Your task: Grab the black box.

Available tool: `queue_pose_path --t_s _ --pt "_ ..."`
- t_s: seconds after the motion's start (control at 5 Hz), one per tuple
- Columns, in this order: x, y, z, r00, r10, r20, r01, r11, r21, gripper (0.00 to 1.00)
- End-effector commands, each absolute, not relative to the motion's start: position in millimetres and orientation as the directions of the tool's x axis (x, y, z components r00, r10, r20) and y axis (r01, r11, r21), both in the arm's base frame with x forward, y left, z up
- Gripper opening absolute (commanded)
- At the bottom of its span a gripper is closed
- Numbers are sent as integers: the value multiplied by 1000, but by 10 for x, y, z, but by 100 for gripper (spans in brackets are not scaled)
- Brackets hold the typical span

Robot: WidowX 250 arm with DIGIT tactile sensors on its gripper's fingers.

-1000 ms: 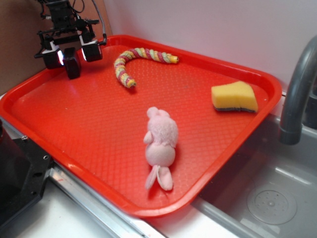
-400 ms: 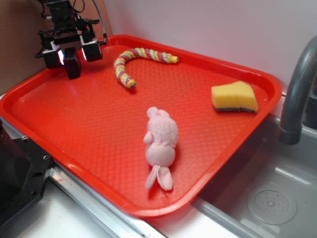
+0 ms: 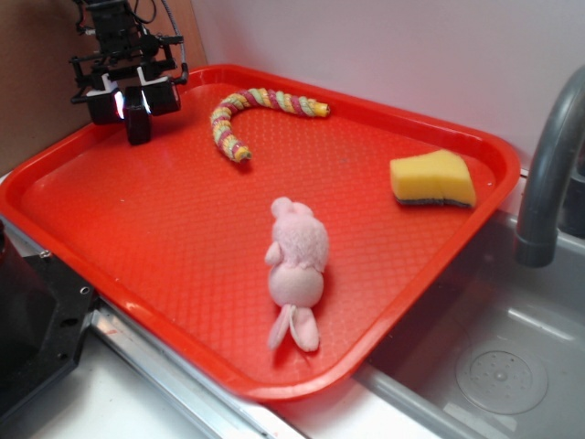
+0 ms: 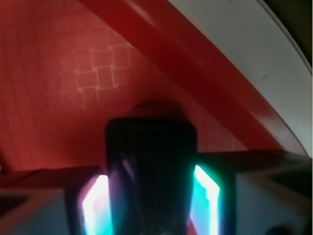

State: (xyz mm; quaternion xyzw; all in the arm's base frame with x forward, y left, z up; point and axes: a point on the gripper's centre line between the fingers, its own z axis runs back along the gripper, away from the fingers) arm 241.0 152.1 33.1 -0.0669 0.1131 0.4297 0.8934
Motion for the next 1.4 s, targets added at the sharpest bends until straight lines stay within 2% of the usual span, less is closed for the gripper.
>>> queue_pose_path --t_s 0.0,0.2,0.4,0.6,0.8,1.0,1.2 --pt "2405 1585 476 622 755 -210 -777 628 -46 0" --pt "2405 1559 554 644 736 -206 -758 651 -46 0" --pt "2347 1297 1054 757 644 -113 -653 752 -86 0" --pt "2183 886 1555 882 463 -88 -471 873 -126 0" --pt "2016 403 2034 959 278 -56 -282 955 -91 0" --pt "1908 -19 2514 986 168 7 -167 981 -97 0" --pt "1834 -224 2840 992 115 55 -111 991 -71 0"
